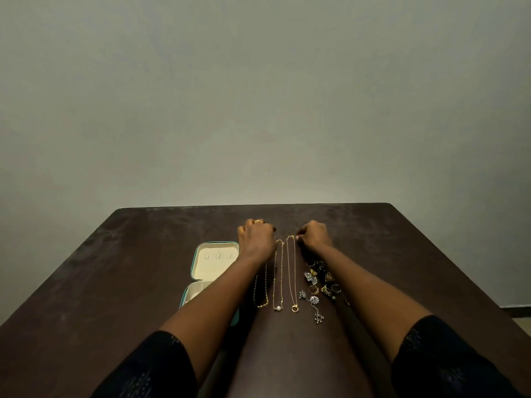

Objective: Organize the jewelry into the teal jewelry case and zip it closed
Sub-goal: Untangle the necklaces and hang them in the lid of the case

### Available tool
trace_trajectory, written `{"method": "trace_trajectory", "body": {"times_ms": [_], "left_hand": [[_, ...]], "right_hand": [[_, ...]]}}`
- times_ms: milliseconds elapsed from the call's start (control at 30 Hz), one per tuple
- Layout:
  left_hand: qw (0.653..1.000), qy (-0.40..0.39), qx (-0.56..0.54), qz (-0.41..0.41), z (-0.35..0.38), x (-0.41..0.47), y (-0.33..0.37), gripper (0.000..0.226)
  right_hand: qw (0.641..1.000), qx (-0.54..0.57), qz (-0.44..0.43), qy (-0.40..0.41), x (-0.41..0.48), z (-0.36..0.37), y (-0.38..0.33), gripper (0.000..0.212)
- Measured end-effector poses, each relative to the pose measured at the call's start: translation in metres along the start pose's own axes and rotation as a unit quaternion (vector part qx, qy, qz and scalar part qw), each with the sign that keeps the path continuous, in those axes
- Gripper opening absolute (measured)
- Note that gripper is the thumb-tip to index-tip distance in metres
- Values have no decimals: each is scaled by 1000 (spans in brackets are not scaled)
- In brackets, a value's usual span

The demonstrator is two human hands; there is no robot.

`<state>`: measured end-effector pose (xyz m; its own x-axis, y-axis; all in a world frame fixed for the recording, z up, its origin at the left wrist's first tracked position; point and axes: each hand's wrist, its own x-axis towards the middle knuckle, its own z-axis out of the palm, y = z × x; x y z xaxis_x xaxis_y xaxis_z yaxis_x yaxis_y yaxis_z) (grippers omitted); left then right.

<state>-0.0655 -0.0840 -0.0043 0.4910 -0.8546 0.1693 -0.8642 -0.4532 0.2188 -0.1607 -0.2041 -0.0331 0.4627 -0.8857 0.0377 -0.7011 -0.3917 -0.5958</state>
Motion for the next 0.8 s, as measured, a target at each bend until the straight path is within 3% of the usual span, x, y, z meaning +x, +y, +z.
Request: {"method": "trace_trajectory", "body": {"times_ms": [433, 633, 800], "left_hand": [[997, -37, -42, -43, 30, 26, 14, 29], [977, -74, -187, -75, 27, 25, 15, 48], [949, -79, -296, -75, 21, 20, 19, 41]], "right_hand": [[997, -73, -10, -15, 18, 23, -5, 21], [992, 95, -19, -75, 17, 0, -6, 25], [975, 189, -53, -106, 0, -27, -21, 29]]}}
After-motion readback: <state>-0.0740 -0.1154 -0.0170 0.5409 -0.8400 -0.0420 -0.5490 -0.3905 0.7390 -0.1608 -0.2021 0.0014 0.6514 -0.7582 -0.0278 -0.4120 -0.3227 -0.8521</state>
